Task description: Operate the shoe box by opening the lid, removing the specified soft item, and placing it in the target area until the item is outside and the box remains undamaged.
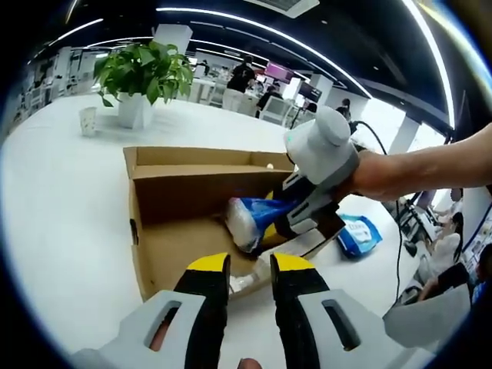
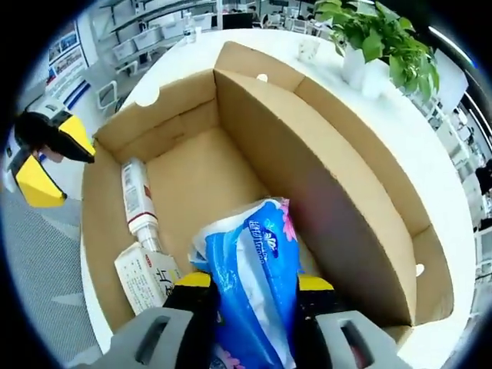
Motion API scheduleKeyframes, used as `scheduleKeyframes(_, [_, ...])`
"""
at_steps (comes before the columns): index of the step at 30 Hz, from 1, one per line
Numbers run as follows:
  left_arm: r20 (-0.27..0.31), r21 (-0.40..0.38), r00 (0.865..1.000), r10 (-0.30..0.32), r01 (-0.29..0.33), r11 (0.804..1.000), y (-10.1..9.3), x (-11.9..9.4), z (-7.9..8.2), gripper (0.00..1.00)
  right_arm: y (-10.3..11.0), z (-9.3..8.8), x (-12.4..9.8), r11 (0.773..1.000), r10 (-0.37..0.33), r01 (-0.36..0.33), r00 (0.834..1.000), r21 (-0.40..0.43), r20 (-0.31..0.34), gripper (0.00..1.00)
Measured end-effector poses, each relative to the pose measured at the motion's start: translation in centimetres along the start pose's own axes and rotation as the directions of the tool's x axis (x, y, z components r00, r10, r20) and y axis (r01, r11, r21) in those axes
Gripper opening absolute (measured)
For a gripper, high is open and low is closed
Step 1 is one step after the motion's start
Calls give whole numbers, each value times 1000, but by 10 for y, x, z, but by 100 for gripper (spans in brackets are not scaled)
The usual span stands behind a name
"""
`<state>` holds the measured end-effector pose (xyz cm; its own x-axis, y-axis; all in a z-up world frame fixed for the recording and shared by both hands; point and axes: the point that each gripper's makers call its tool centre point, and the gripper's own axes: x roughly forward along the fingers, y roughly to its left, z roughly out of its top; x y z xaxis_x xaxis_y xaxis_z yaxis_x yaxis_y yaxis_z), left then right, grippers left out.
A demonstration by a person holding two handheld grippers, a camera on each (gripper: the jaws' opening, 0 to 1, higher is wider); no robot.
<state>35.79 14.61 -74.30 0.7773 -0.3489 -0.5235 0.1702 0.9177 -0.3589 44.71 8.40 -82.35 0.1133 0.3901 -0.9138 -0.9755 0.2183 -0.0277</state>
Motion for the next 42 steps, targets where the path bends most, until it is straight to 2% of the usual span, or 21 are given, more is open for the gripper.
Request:
scheduleKeyframes(11, [5,9,1000,7,-7,1000,1,0,2,20,-3,15,-29,998,-51,48,995,42,88,32])
scheduleKeyframes(25, [-2,37,1000,3,-3,999,-3,0,0,22,-3,24,-56,995,-96,90,983,44,155,33])
scheduleKeyframes(32, [-8,44,1000,3,-3,999,-3,-1,-2,23,-3,28,-68,992,-120,113,976,50,182,33])
scheduleKeyframes(42, [-26,94,1000,3,-1,996,-7,1,-5,23,-3,31,-91,987,-149,127,959,103,242,33])
